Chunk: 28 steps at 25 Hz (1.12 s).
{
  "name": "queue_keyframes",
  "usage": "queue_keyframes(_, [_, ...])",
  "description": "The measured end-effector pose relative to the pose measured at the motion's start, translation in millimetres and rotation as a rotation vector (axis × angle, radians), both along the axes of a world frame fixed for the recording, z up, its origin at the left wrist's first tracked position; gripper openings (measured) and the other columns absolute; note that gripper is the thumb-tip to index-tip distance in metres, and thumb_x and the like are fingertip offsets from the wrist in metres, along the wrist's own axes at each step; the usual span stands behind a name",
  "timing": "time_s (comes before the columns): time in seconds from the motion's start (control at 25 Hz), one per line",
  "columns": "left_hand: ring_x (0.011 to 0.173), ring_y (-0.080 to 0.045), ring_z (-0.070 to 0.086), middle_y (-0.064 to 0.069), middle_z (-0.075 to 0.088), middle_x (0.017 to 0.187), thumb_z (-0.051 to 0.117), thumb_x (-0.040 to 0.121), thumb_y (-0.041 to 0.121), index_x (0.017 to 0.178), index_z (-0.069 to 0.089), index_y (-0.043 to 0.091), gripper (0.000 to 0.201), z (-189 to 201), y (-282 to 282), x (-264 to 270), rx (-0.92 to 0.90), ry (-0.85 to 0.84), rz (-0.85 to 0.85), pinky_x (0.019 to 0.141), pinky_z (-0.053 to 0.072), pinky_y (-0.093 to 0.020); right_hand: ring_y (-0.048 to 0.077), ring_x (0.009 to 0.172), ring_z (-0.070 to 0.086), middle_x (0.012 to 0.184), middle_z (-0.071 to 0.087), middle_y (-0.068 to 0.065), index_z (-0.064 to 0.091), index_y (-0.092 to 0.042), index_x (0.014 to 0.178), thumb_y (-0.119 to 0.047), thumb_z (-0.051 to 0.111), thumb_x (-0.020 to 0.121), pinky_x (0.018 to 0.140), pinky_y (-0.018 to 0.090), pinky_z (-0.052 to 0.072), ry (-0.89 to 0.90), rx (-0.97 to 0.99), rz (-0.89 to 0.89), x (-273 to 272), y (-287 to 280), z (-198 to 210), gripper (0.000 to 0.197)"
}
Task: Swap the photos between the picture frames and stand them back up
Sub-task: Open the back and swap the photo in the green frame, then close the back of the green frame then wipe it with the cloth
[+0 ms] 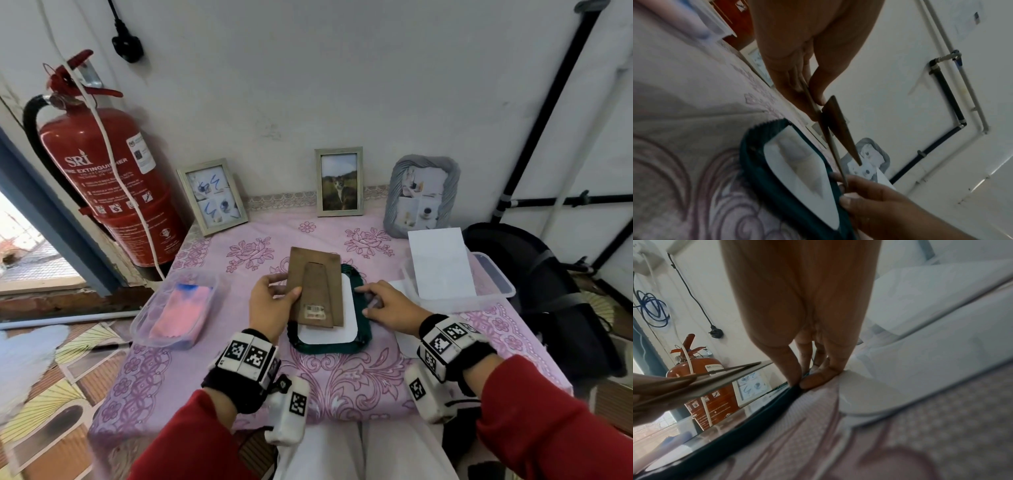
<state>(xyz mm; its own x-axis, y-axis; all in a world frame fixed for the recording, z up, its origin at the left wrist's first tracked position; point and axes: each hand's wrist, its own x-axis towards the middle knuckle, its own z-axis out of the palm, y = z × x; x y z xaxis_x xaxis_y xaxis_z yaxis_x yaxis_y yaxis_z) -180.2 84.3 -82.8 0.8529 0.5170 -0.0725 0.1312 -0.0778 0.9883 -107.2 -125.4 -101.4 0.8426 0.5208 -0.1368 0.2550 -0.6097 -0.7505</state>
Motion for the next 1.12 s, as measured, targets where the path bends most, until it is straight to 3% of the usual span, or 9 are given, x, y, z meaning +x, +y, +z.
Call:
queue_keyframes(0.16, [0.088, -0.027, 0.060, -0.012, 0.062, 0.088, 0.065, 0.082, 0.001, 0.116, 0.050, 0.001, 0.036, -14.6, -19.0, 0.9, -0.012, 0.025, -0.028, 0.079, 0.053, -0.039, 0.015, 0.089, 0.048, 0.106, 0.038, 0.006, 0.048, -0.006, 0.131, -0.003, 0.059, 0.087, 0.085, 0.013, 0.035, -0.005, -0.007, 0.003, 0.7, -0.3, 0.0, 0.046])
queue_keyframes(0.28, [0.092, -0.030, 0.060, -0.020, 0.062, 0.098, 0.065, 0.083, 0.002, 0.116, 0.049, 0.001, 0.037, -23.1, -25.7, -0.7, 0.008, 0.046, -0.009, 0.086, 0.052, -0.042, 0.014, 0.091, 0.047, 0.107, 0.038, 0.006, 0.048, -0.006, 0.131, -0.004, 0.060, 0.087, 0.085, 0.012, 0.035, -0.009, -0.010, 0.010, 0.2, 0.0, 0.9, 0.046])
queue_keyframes(0.48, [0.089, -0.029, 0.060, -0.020, 0.060, 0.097, 0.065, 0.083, 0.002, 0.117, 0.049, 0.000, 0.037, -27.9, -26.3, -3.0, 0.032, 0.055, 0.017, 0.085, 0.052, -0.043, 0.014, 0.093, 0.047, 0.108, 0.038, 0.006, 0.049, -0.008, 0.131, -0.006, 0.060, 0.087, 0.090, 0.015, 0.035, -0.014, -0.011, 0.022, -0.5, -1.7, 1.5, 0.045])
queue_keyframes(0.68, [0.082, -0.018, 0.055, -0.006, 0.058, 0.090, 0.064, 0.084, 0.003, 0.115, 0.051, -0.002, 0.034, -29.6, -26.5, -4.8, 0.134, 0.067, 0.014, 0.070, 0.049, -0.024, 0.013, 0.094, 0.046, 0.107, 0.038, 0.006, 0.049, -0.009, 0.131, -0.007, 0.060, 0.087, 0.086, 0.011, 0.033, -0.023, -0.011, 0.025, -0.9, -1.8, 1.1, 0.045])
queue_keyframes(0.8, [0.091, -0.022, 0.054, -0.015, 0.051, 0.111, 0.065, 0.084, 0.007, 0.114, 0.054, 0.000, 0.033, -28.9, -25.0, -5.1, 0.239, 0.100, -0.002, 0.092, 0.049, -0.038, 0.013, 0.094, 0.046, 0.107, 0.038, 0.005, 0.050, -0.009, 0.130, -0.007, 0.060, 0.087, 0.089, 0.013, 0.034, -0.017, -0.009, 0.019, -0.3, -1.3, 0.4, 0.044])
queue_keyframes(0.92, [0.114, -0.028, 0.043, -0.015, 0.038, 0.122, 0.067, 0.084, 0.017, 0.115, 0.058, 0.007, 0.034, -28.5, -19.0, -4.8, 0.402, 0.187, 0.020, 0.106, 0.036, -0.036, 0.013, 0.094, 0.046, 0.107, 0.038, 0.005, 0.050, -0.009, 0.130, -0.007, 0.061, 0.087, 0.089, 0.012, 0.034, -0.018, -0.015, 0.016, -0.3, -1.0, -0.1, 0.044])
queue_keyframes(1.04, [0.125, -0.030, 0.032, -0.014, 0.036, 0.128, 0.064, 0.085, 0.027, 0.118, 0.058, 0.014, 0.036, -25.2, -10.9, -4.7, 0.526, 0.292, 0.035, 0.106, 0.027, -0.035, 0.013, 0.094, 0.046, 0.106, 0.038, 0.005, 0.050, -0.009, 0.130, -0.007, 0.060, 0.088, 0.089, 0.012, 0.034, -0.019, -0.015, 0.012, 0.0, -0.2, -0.5, 0.044])
queue_keyframes(1.12, [0.125, -0.030, 0.032, -0.013, 0.037, 0.129, 0.061, 0.087, 0.030, 0.117, 0.060, 0.016, 0.033, -25.2, -5.9, -4.4, 0.553, 0.355, 0.001, 0.105, 0.028, -0.034, 0.015, 0.095, 0.046, 0.105, 0.037, 0.006, 0.051, -0.009, 0.130, -0.008, 0.058, 0.089, 0.093, 0.019, 0.038, 0.007, 0.002, -0.008, 0.4, 1.6, -0.3, 0.041])
